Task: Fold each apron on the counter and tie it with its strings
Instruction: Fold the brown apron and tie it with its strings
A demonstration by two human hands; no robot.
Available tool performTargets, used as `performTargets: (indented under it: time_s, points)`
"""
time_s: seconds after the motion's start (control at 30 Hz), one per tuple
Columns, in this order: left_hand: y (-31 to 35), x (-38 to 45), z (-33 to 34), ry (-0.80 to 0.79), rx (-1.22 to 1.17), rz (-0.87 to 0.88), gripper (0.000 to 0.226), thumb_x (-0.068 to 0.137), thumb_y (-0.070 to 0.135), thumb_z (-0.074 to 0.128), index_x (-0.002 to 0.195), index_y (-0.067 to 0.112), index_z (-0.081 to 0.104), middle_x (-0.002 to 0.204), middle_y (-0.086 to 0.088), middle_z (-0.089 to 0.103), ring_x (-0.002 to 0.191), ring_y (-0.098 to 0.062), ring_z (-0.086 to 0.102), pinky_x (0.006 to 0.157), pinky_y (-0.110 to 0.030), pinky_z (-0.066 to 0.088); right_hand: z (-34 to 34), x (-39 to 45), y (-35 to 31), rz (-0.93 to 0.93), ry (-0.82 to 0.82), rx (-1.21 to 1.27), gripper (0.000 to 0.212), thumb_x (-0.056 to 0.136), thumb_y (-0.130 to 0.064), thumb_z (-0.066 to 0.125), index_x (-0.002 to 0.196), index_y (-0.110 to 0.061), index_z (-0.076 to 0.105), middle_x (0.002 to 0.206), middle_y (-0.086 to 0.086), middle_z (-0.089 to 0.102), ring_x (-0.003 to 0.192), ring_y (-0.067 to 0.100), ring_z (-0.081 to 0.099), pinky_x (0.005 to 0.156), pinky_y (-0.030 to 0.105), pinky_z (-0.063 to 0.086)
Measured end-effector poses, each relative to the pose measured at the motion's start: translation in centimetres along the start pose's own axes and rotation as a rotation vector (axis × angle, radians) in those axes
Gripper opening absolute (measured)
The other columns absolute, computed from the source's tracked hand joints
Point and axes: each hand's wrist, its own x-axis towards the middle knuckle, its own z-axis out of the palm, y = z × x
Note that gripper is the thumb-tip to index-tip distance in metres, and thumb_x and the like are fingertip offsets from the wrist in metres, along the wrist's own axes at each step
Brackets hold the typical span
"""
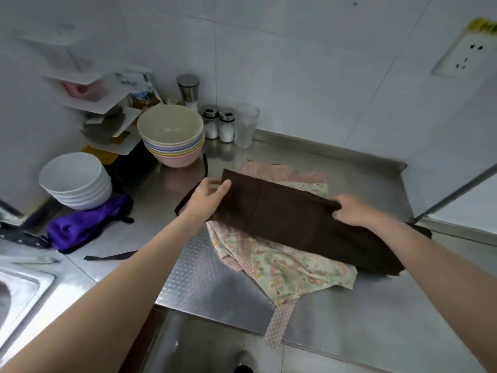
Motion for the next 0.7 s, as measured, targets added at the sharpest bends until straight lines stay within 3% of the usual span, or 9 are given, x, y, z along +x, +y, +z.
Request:
performTargets:
  time_s: [0.07, 0.13, 0.2, 0.3, 0.43, 0.57, 0.7]
  points:
    - [-1.1, 1.3, 0.5, -0.12, 0.059, -0.071, 0.052, 0.083, 0.037, 0.066, 0.123, 0.009, 0.047, 0.117, 0.002, 0.055, 0.108, -0.015, 0.053, 0.093, -0.03, 0.045, 0.7, 2.7, 0.4, 0.037, -0.038, -0.007, 0.033, 0.085, 0.001, 0.049, 0.118, -0.001, 0.056, 0.117, 0.018, 0.057, 0.108, 0.033, 0.054, 0.087, 0.033, 0.045]
    - [-2.3, 2.0, 0.9, -0.146, 0.223, -0.098, 0.043, 0.085, 0.024, 0.066, 0.12, 0.003, 0.052, 0.117, -0.006, 0.059, 0.111, -0.023, 0.056, 0.098, -0.035, 0.045, 1.2, 4.4, 0.6, 0.054, -0.052, -0.027, 0.034, 0.087, 0.0, 0.047, 0.12, -0.001, 0.054, 0.12, 0.02, 0.056, 0.109, 0.034, 0.053, 0.091, 0.036, 0.046]
    - [-3.1, 2.5, 1.3, -0.072, 0.324, -0.094, 0.032, 0.091, 0.016, 0.058, 0.118, 0.0, 0.056, 0.116, -0.015, 0.062, 0.11, -0.029, 0.057, 0.092, -0.032, 0.043, 1.5, 5.6, 0.5, 0.064, -0.039, -0.037, 0.032, 0.088, 0.0, 0.046, 0.119, 0.001, 0.055, 0.119, 0.021, 0.057, 0.108, 0.034, 0.054, 0.091, 0.036, 0.046]
    - [-3.3, 2.9, 1.8, 0.01, 0.395, -0.077, 0.035, 0.094, 0.018, 0.052, 0.126, 0.005, 0.053, 0.121, -0.014, 0.06, 0.112, -0.03, 0.055, 0.088, -0.029, 0.041, 1.9, 6.8, 0.2, 0.079, -0.017, -0.092, 0.029, 0.089, 0.0, 0.046, 0.116, 0.004, 0.055, 0.116, 0.022, 0.057, 0.105, 0.035, 0.056, 0.085, 0.033, 0.046]
    - [-3.7, 3.3, 2.5, 0.073, 0.472, -0.02, 0.023, 0.096, 0.018, 0.048, 0.114, 0.006, 0.057, 0.104, -0.015, 0.064, 0.098, -0.032, 0.059, 0.074, -0.03, 0.041, 1.8, 7.5, -0.8, 0.082, -0.05, -0.112, 0.037, 0.087, -0.005, 0.049, 0.124, -0.002, 0.051, 0.121, 0.02, 0.056, 0.108, 0.033, 0.055, 0.084, 0.031, 0.046]
    - [-4.2, 3.5, 3.2, 0.102, 0.501, -0.037, 0.021, 0.095, 0.019, 0.05, 0.111, 0.007, 0.054, 0.1, -0.016, 0.065, 0.09, -0.031, 0.06, 0.07, -0.032, 0.042, 1.8, 8.3, -4.6, -0.166, 0.007, -0.076, 0.037, 0.086, -0.018, 0.059, 0.121, -0.01, 0.051, 0.132, 0.014, 0.044, 0.125, 0.032, 0.041, 0.104, 0.037, 0.035]
    - [-4.7, 3.3, 3.2, 0.212, 0.445, -0.031, 0.042, 0.087, 0.031, 0.061, 0.121, 0.013, 0.045, 0.116, -0.005, 0.054, 0.102, -0.023, 0.055, 0.08, -0.032, 0.044, 3.5, 8.8, -10.4, -0.4, -0.059, -0.063, 0.043, 0.088, -0.03, 0.058, 0.126, -0.015, 0.044, 0.133, 0.009, 0.044, 0.126, 0.03, 0.04, 0.106, 0.041, 0.033]
